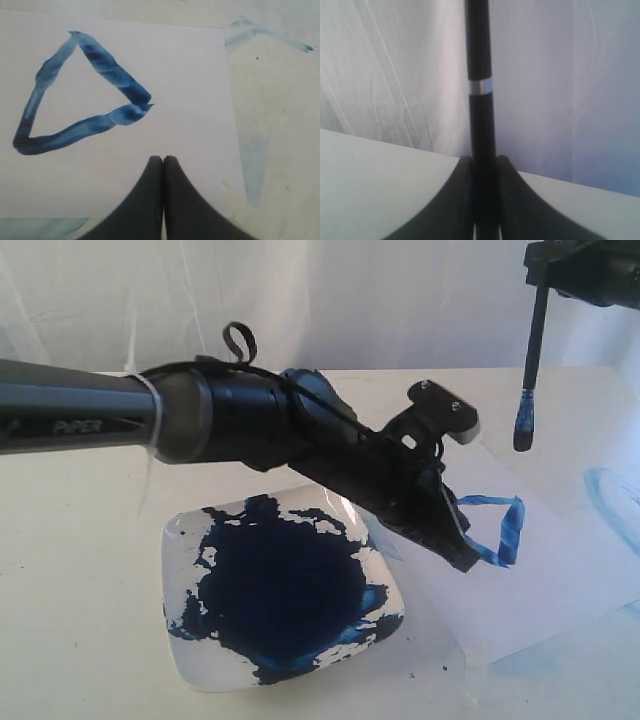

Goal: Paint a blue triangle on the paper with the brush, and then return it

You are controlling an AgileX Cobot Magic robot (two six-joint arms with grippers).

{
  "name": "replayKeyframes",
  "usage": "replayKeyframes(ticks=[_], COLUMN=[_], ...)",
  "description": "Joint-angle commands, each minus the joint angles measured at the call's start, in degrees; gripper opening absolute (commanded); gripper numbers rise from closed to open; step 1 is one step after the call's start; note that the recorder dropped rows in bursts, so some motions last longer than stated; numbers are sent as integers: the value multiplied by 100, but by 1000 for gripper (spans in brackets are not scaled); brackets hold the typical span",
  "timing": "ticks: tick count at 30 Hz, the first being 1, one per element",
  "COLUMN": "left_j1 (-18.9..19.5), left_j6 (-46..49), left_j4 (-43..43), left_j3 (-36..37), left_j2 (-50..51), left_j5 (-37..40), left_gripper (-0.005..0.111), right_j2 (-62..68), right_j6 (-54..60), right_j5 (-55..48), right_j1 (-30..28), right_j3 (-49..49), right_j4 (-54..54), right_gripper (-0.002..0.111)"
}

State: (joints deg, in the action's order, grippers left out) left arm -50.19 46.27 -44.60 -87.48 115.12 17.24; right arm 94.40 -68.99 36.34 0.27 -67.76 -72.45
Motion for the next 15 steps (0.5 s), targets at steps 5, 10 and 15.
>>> replayKeyframes(ticks=[5, 10, 15], left_j1=[155, 155, 155], left_j6=[-2852, -4175, -4777], left_j4=[3207, 4460, 4897], left_j3=[631, 1653, 2767], left_j2=[-1074, -2020, -3246], left_j5=[534, 525, 521], left_gripper=[0, 0, 0], right_j2=[-1099, -1778, -2421], right_j6=[-958, -1214, -1235], right_j5=[-158, -158, -95], right_j1=[-32, -27, -27], right_j3=[513, 1032, 1579], right_j4=[-701, -701, -709], right_gripper=[0, 0, 0])
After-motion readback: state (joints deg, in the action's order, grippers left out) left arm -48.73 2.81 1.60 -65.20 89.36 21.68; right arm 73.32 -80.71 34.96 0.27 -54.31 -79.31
